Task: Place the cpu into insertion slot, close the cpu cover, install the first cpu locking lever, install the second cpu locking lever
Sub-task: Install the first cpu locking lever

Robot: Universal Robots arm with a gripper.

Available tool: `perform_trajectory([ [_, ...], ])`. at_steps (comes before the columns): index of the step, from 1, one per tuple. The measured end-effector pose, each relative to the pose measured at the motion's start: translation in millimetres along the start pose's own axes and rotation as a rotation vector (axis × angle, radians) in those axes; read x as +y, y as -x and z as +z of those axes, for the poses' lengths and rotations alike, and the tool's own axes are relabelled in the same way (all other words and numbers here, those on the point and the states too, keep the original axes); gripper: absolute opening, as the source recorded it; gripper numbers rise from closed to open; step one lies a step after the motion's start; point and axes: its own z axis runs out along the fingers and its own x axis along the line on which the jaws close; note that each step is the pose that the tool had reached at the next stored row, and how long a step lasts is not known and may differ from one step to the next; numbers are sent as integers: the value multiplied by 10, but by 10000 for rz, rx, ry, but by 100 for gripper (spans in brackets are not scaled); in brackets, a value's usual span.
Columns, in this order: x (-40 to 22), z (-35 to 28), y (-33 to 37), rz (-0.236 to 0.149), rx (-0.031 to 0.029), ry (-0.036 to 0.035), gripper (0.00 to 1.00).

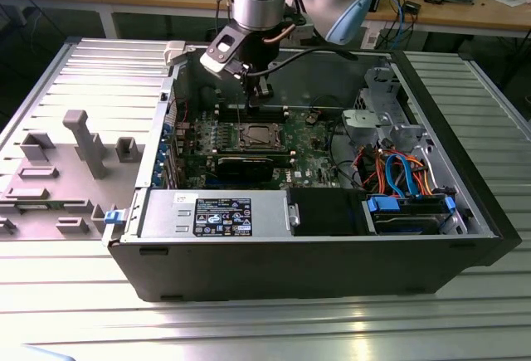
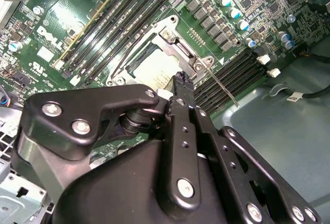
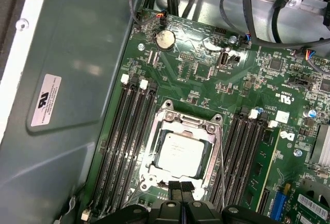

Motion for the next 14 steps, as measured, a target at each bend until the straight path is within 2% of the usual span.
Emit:
perform_trajectory([
  [9, 0, 0, 0, -15, 0, 0, 11],
  [14, 0, 0, 0, -304, -2, -3, 11],
])
